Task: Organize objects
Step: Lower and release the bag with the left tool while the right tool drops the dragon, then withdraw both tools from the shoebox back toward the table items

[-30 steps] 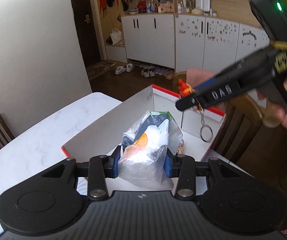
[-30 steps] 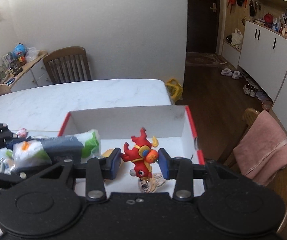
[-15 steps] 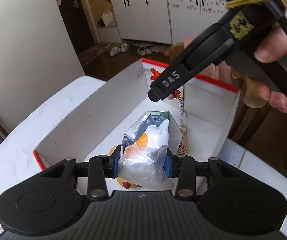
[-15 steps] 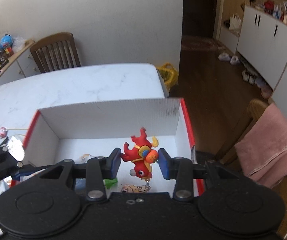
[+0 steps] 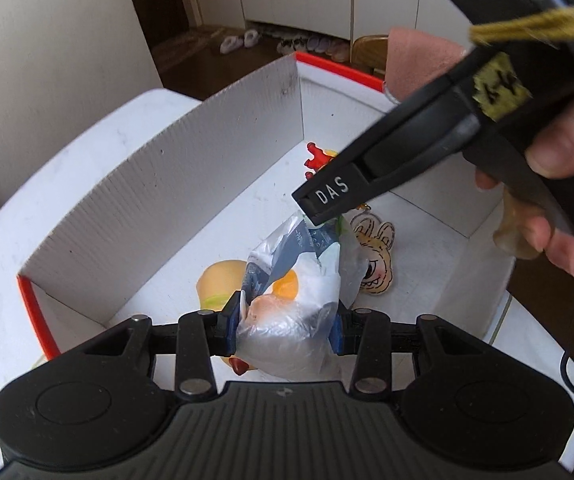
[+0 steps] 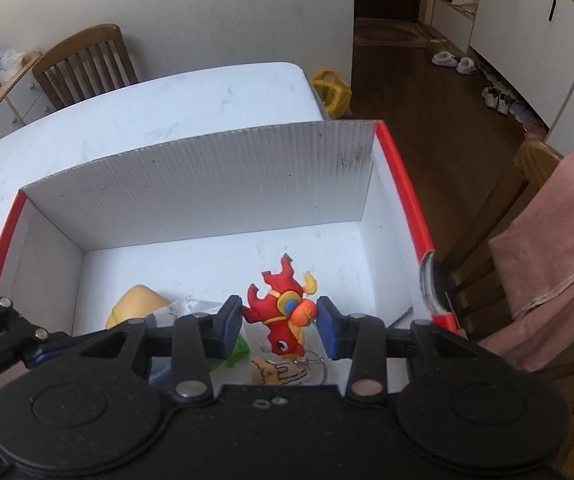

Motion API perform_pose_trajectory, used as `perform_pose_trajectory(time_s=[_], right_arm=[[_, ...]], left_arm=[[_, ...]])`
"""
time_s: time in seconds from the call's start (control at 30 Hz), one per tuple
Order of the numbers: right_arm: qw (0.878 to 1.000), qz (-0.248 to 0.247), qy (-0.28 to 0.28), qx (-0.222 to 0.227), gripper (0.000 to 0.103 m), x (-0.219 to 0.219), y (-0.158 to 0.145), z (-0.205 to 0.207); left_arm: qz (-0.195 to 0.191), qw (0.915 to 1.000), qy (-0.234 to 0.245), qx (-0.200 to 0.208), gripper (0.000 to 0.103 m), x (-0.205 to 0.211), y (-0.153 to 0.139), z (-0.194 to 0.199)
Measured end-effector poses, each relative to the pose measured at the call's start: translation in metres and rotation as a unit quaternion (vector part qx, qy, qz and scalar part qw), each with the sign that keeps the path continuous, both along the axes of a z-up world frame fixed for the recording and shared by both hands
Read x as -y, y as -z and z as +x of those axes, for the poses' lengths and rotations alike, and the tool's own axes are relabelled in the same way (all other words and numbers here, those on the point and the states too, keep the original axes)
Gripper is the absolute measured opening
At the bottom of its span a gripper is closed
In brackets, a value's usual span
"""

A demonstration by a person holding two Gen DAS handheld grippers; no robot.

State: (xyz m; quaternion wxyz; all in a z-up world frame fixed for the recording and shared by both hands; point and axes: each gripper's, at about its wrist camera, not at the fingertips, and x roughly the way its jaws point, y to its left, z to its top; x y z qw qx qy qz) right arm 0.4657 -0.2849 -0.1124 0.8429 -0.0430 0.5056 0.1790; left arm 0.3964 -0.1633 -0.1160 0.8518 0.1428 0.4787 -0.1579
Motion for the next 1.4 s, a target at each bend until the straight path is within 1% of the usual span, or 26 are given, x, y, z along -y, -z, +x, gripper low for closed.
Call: perform_pose_trajectory(time_s=[0.07,0.17,0.33,0.37,0.4,0.47,0.53,0.63,0.67,0.7,0.73,0.77,0.97,1.03,1.23,1.4], right_arm=[[1.0,-0.002,-0.001,-0.002,0.04,-0.001,0.002,0.002],[1.0,-0.001,0.002,-0.009,0.04,0.0,0.003,0.005],[1.0,0.005,0.007,-0.018,0.04,0.003,0.004,0.008],[1.0,0.005,0.008,-0.018,0.041,0.003,0.004,0.007],[1.0,0.005,0.008,-0.018,0.041,0.003,0.003,0.007],[1.0,0.007,0.008,-0.016,0.042,0.004,0.002,0.006],[1.0,0.007,0.007,-0.015,0.045,0.005,0.0,0.005],[1.0,0.007,0.005,-0.013,0.049,0.006,-0.002,0.002],[1.0,0.008,0.004,-0.012,0.051,0.007,-0.003,0.0],[1.0,0.009,0.003,-0.011,0.054,0.008,-0.004,-0.002],[1.0,0.01,0.002,-0.008,0.055,0.008,-0.006,-0.004],[1.0,0.011,0.001,-0.006,0.055,0.009,-0.008,-0.006],[1.0,0.024,-0.003,0.008,0.057,0.011,-0.024,-0.021],[0.999,0.029,-0.004,0.014,0.063,0.013,-0.031,-0.029],[0.998,0.048,-0.008,0.031,0.063,0.014,-0.052,-0.055],[0.997,0.058,-0.017,0.049,0.063,0.01,-0.071,-0.081]], left_arm=[[-0.001,0.9999,-0.003,-0.016,0.041,-0.002,0.003,0.003],[-0.01,0.9997,-0.007,-0.023,0.042,-0.005,0.004,0.004],[-0.003,0.9998,0.002,-0.022,0.047,-0.004,0.003,-0.002],[-0.002,0.9998,0.003,-0.021,0.048,-0.004,0.002,-0.003],[-0.001,0.9998,0.004,-0.02,0.052,-0.004,0.003,-0.004],[-0.001,0.9998,0.006,-0.019,0.055,-0.001,0.006,0.009],[-0.004,0.9998,0.005,-0.017,0.056,-0.003,0.005,0.006],[-0.014,0.9999,0.002,-0.01,0.057,-0.007,0.0,0.002],[-0.019,0.9998,0.001,-0.008,0.057,-0.009,-0.002,0.0],[-0.022,0.9997,0.0,-0.004,0.059,-0.011,-0.005,-0.001],[-0.027,0.9996,-0.003,-0.001,0.065,-0.012,-0.008,-0.003],[-0.032,0.9995,-0.005,0.003,0.066,-0.014,-0.01,-0.005],[-0.056,0.9978,-0.02,0.028,0.067,-0.03,-0.031,-0.022],[-0.064,0.9969,-0.025,0.037,0.067,-0.033,-0.037,-0.025],[-0.078,0.9944,-0.03,0.065,0.067,-0.049,-0.056,-0.042],[-0.097,0.9911,-0.032,0.085,0.067,-0.064,-0.072,-0.062]])
